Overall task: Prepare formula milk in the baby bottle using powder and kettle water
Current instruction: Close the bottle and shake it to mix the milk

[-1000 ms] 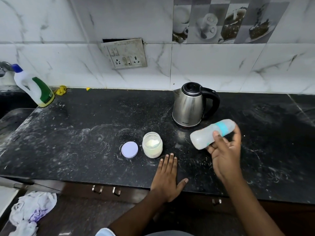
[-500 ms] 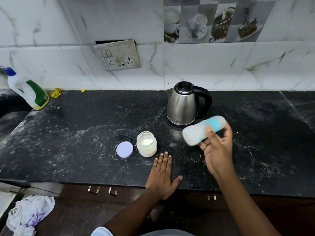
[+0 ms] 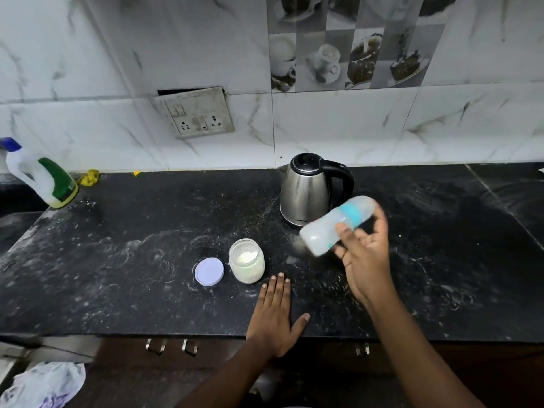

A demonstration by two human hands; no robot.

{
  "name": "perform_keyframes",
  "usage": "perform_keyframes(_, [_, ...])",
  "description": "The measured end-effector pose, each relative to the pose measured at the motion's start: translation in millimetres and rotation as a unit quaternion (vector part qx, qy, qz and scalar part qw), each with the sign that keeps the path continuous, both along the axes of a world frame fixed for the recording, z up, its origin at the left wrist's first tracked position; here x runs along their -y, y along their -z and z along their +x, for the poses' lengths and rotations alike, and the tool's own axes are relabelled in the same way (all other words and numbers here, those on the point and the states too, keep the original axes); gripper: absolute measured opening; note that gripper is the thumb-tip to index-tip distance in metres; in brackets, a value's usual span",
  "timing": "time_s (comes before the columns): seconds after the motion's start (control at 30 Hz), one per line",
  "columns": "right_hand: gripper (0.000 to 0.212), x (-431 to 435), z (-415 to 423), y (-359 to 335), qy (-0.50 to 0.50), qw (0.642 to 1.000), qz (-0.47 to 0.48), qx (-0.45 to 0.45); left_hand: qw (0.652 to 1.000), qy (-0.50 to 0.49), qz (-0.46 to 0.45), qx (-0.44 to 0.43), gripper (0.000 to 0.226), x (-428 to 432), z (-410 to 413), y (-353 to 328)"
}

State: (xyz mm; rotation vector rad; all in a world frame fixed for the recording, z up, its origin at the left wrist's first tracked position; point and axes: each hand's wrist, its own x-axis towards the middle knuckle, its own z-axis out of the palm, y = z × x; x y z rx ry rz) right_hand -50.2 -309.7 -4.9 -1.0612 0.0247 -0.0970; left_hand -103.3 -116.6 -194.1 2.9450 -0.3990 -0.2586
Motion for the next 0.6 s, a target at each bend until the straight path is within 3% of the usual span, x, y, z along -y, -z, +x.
perform_keyframes(0.03, [0.085, 1, 1, -2, 0.008, 1.0, -0.001, -0.001, 1.0, -0.001, 0.0, -0.001, 0.102, 1, 0, 0])
perform_keyframes(0.13, [0.088, -1, -7, -2, -0.133, 0.987, -0.088, 0.015, 1.0, -0.002, 0.01, -0.01, 0.103, 0, 0, 0])
perform_keyframes(0.17, [0.087, -1, -8, -2, -0.133, 0.987, -0.089, 0.015, 1.0, -0.002, 0.009, -0.01, 0.102, -1, 1, 0])
perform_keyframes(0.27, [0.082, 8, -3, -4, -0.009, 1.0, -0.02, -0.009, 1.0, -0.004, -0.001, -0.003, 0.101, 0, 1, -1])
perform_keyframes(0.4, [0.082, 14, -9, -5, -0.111, 0.989, -0.1, 0.015, 1.0, -0.004, 0.0, -0.002, 0.101, -1, 1, -2])
perform_keyframes(0.53, [0.073, 22, -1, -8, 0.002, 0.999, -0.033, -0.007, 1.0, -0.002, -0.004, -0.005, 0.099, 0, 1, -4])
perform_keyframes(0.6, [0.08, 19, -6, -10, -0.095, 0.991, -0.092, 0.003, 1.0, -0.002, -0.001, -0.006, 0.099, 0, 1, -5])
